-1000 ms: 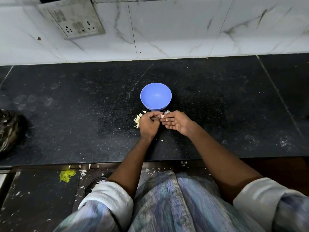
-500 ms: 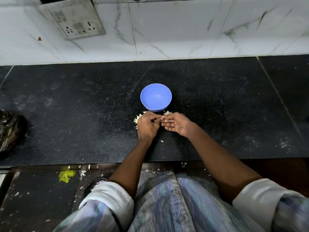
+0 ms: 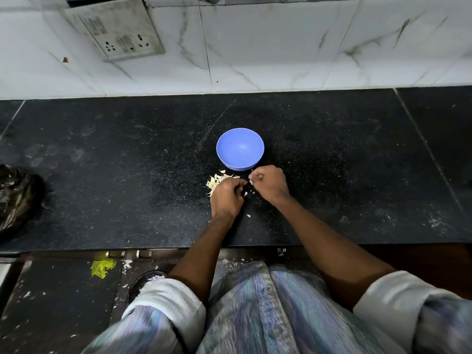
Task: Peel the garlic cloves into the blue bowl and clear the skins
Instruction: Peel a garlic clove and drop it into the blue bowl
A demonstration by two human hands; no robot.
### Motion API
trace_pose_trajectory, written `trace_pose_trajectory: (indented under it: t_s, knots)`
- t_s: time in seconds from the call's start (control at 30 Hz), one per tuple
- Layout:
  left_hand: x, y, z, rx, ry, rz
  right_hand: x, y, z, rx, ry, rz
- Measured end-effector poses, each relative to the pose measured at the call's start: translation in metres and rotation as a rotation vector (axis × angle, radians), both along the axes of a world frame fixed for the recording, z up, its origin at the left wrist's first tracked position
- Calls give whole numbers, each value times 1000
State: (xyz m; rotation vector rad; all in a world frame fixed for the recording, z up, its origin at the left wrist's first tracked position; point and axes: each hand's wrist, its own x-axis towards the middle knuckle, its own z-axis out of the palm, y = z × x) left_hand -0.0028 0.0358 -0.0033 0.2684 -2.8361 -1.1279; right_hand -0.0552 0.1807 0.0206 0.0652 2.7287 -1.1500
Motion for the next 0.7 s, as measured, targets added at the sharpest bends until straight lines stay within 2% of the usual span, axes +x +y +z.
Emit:
trace_pose_trajectory:
  t_s: [0.1, 0.4, 0.5, 0.7]
  knots:
    - [0, -1, 3, -2, -23, 27, 5, 3, 0, 20, 19, 39]
    - [-2, -8, 0, 107, -49, 58, -2, 3, 0, -27, 57, -33]
    - [-4, -10, -1, 98, -32, 68, -2, 4, 4, -30, 86, 24]
    - [-8, -12, -4, 87, -21, 13, -7, -8, 17, -100, 287, 17]
